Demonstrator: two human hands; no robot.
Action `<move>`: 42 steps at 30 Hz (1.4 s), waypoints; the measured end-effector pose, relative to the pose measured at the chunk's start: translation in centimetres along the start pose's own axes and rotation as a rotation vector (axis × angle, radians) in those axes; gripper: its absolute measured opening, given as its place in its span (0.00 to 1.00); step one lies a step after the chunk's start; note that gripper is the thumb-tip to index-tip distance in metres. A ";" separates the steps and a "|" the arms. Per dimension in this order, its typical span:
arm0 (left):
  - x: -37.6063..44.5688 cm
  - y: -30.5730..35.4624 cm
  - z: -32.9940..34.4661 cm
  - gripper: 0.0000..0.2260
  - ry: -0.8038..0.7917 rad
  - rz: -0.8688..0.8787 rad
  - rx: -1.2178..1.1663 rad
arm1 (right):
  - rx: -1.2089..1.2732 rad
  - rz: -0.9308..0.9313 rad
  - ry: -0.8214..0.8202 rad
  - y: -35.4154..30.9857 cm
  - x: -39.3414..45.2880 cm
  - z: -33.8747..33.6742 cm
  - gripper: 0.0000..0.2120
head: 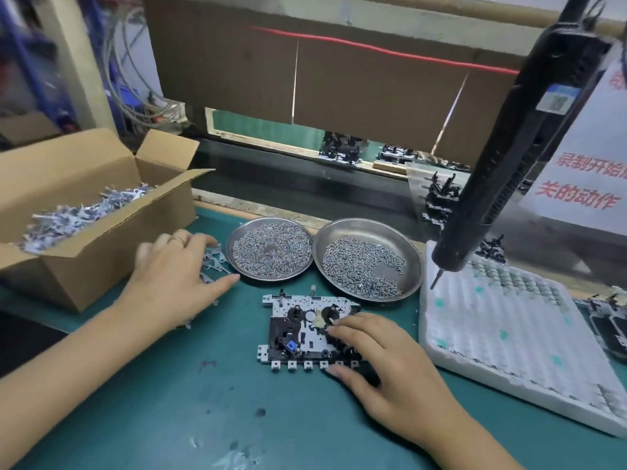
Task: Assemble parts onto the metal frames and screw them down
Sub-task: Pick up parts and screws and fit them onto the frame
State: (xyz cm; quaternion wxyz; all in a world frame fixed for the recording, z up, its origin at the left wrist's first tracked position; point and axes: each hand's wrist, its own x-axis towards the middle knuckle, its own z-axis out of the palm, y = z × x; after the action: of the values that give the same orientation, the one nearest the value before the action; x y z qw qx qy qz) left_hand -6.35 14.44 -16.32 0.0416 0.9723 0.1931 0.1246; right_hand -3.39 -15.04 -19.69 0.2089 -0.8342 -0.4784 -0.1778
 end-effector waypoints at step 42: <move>-6.4 10.4 -1.5 0.12 -0.005 0.353 -1.457 | 1.127 0.501 0.445 -4.8 2.1 -0.6 0.09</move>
State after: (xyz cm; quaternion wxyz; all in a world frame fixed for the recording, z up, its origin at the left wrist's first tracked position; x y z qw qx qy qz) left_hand -8.69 2.43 -14.96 0.6548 0.7155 -0.0974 0.2234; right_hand -6.65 -11.60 -17.30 0.7432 -0.6264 -0.2349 -0.0141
